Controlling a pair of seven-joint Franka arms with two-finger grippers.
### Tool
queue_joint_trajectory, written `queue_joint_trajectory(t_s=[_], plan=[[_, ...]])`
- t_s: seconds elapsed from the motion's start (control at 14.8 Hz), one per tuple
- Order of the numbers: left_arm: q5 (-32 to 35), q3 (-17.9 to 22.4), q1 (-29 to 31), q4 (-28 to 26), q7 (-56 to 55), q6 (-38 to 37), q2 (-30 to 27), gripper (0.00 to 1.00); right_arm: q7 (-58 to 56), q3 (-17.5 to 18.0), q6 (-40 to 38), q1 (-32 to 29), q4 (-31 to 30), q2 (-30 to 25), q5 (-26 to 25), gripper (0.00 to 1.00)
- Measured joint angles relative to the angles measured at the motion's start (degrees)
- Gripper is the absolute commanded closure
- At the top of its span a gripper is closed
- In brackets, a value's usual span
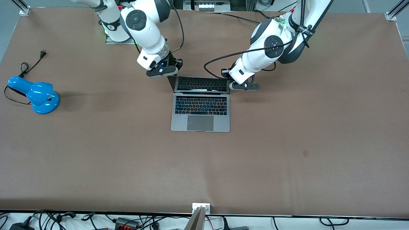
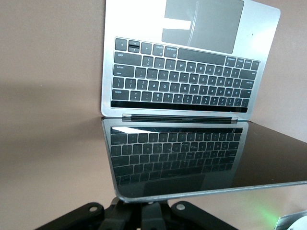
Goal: Close laptop with both arms from behind
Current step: 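Lower both grippers onto the back of the laptop screen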
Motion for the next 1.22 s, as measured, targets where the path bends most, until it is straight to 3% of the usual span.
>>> queue_joint_trajectory(t_s=[0.68, 1.22], plan=[[1.6, 0.5, 0.0, 2.1, 0.0, 0.8, 2.0, 1.00, 0.1, 0.0, 7.0, -1.1, 1.6, 4.8, 0.0, 1.00], [5.8, 2.3, 0.0, 6.6, 0.0, 4.1, 8.4, 1.00, 0.1, 0.0, 7.2, -3.7, 10.6, 13.3, 0.0, 1.00]])
